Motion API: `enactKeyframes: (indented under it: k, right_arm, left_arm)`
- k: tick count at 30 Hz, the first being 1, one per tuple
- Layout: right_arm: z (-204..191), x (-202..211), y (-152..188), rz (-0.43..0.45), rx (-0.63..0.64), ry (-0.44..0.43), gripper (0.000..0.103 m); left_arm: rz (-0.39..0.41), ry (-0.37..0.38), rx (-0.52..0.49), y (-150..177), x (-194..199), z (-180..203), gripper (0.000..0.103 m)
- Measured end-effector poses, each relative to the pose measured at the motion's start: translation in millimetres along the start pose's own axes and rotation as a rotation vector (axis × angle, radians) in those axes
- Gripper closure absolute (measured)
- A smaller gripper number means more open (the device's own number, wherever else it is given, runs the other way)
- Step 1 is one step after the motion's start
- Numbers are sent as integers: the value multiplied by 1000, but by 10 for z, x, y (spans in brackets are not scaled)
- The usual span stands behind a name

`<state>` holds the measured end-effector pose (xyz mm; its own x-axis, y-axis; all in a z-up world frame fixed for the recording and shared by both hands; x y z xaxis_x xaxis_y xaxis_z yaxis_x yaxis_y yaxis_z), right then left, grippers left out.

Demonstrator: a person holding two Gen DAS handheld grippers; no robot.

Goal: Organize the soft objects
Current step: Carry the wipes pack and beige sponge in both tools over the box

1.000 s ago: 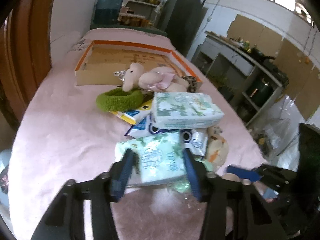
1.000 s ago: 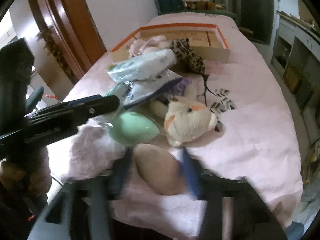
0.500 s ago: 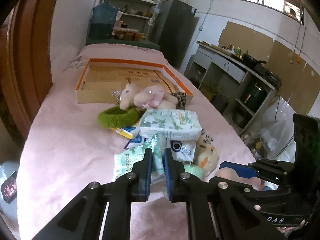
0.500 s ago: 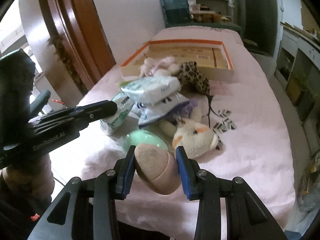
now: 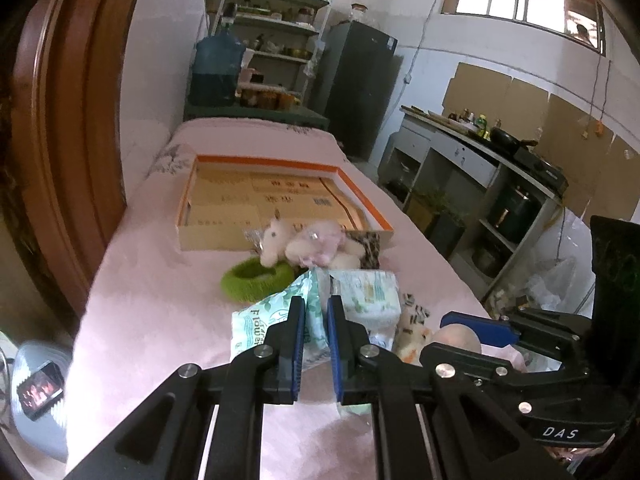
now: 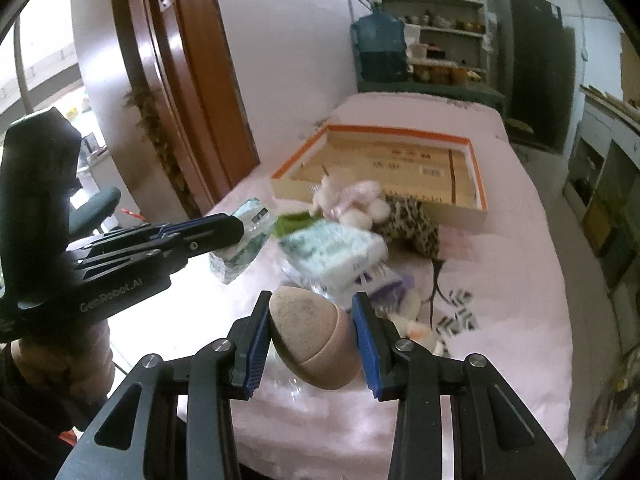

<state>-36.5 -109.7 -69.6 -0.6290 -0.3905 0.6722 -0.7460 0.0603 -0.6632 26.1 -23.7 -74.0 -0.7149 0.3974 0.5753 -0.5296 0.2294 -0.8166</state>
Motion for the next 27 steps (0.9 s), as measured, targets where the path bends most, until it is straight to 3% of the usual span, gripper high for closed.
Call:
enactKeyframes:
  k: [27]
  right_arm:
    - [-72,-28,-820,137,42,4,62]
  left_arm:
    - [71,-110,-2,-665,-43,-382,92]
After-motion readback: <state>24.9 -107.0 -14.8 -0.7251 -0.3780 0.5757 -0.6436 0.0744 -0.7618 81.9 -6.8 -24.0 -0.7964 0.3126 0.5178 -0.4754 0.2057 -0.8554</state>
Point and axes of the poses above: each gripper's, at about its wrist camera, not at the fingertips, and x roughly against the way its jaws point, z to its right, y to its underside, the point moved 8 cm from there along -x, roughly the way its jaws point, and after that the axes turned 14 degrees about -x, right-handed, at the moved point
